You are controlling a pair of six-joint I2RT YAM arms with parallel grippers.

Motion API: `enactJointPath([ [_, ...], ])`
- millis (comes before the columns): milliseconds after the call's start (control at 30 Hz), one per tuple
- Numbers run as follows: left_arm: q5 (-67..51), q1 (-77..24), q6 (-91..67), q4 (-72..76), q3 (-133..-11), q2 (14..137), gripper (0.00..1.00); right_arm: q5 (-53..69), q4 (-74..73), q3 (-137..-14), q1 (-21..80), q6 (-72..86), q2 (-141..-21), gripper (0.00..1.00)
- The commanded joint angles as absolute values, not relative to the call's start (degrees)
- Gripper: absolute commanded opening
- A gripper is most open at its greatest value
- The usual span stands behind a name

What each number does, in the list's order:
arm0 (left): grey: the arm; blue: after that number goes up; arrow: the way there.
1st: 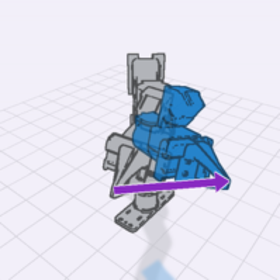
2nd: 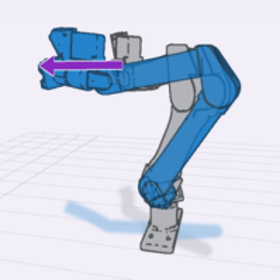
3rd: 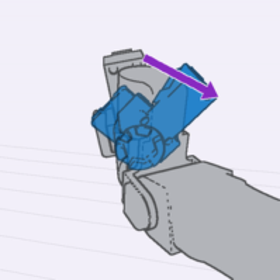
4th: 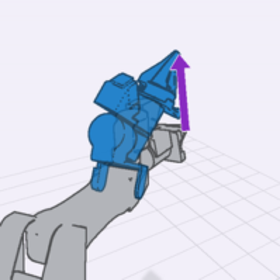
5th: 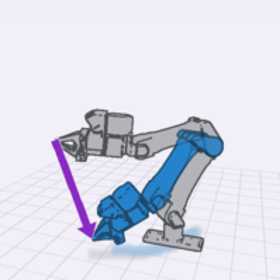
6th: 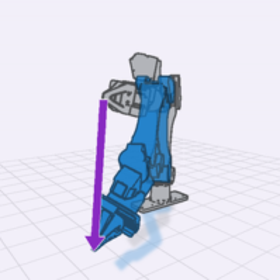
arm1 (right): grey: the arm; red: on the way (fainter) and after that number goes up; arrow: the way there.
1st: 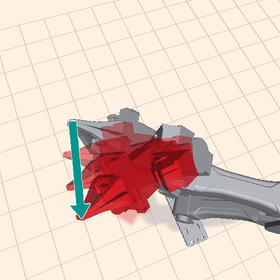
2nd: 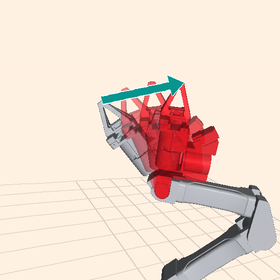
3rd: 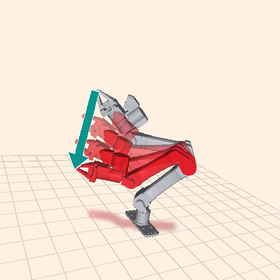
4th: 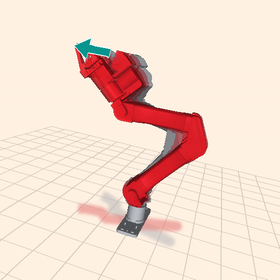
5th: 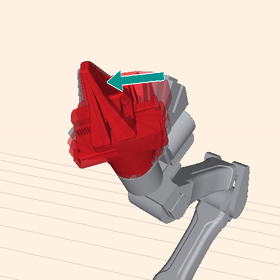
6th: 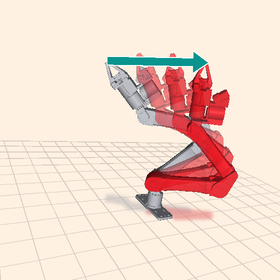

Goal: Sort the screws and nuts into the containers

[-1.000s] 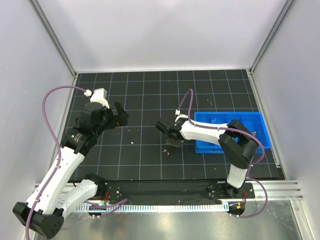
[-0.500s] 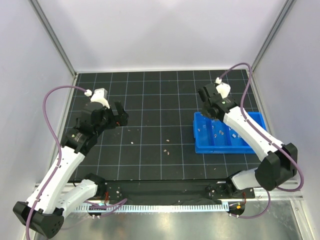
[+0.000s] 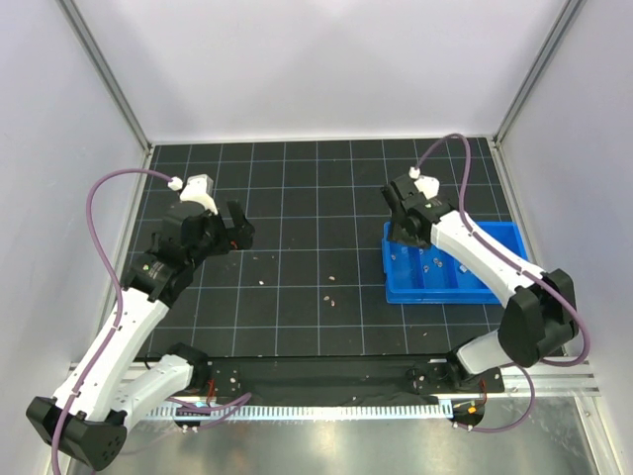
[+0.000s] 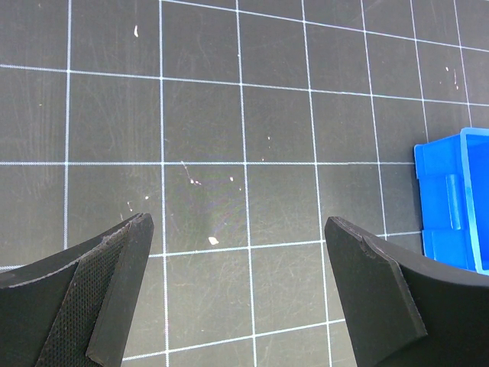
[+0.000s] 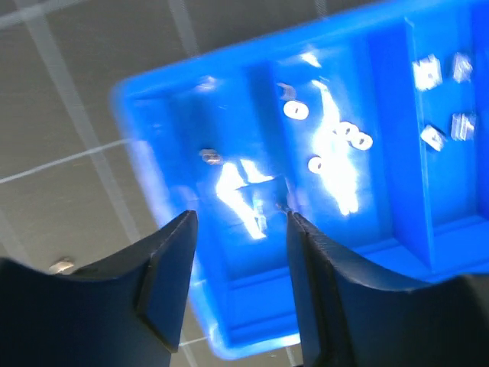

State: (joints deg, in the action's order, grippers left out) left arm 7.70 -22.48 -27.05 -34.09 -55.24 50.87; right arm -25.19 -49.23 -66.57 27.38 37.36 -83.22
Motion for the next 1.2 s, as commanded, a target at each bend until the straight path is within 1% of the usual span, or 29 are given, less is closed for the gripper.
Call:
enactJointPath([
  [0,7.47,-22.68,-27.33,-32.17,-55.63,50.80,1.00,-25.31,-47.64,-74.33,32.93,35.16,-81.99,0.58],
  [67,7.64,-22.68,-27.33,-32.25,-55.63,50.63,1.00,-24.97,-46.68,-75.93,40.40,34.89,-84.19,0.59],
  [133,8.08,-22.68,-27.25,-32.25,-55.55,50.36,1.00,-20.76,-42.90,-76.90,45.67,33.49,-88.83,0.59],
  [167,8.00,-22.68,-27.25,-32.17,-55.63,50.10,1.00,-19.61,-41.67,-76.90,46.83,32.70,-90.77,0.59],
  [267,8.00,-22.68,-27.16,-32.26,-55.55,49.84,1.00,-16.27,-36.76,-77.17,49.65,29.81,-97.11,0.54],
  [300,8.09,-22.68,-27.16,-32.26,-55.63,49.66,1.00,-15.56,-35.96,-76.91,50.09,29.10,-98.34,0.50],
  [333,8.09,-22.68,-27.16,-32.26,-55.63,49.66,1.00,-14.43,-35.34,-76.82,50.18,28.48,-100.79,0.48],
  [500,8.70,-22.68,-26.98,-32.26,-55.55,49.04,1.00,-13.19,-33.66,-77.08,50.10,25.93,-105.73,0.45],
  [600,8.96,-22.68,-26.89,-32.34,-55.46,48.96,1.00,-12.48,-33.66,-76.47,50.10,28.64,-107.31,0.45],
  [700,8.88,-22.68,-26.89,-32.34,-55.63,49.39,1.00,-9.06,-31.30,-74.37,50.10,29.97,-107.75,0.44],
  [767,8.79,-22.68,-26.89,-32.43,-55.55,49.66,1.00,-9.75,-30.67,-73.57,50.19,30.85,-107.84,0.44],
  [1167,9.84,-22.68,-26.72,-32.43,-55.55,49.22,1.00,-11.16,-30.85,-71.28,49.92,25.58,-108.36,0.45],
])
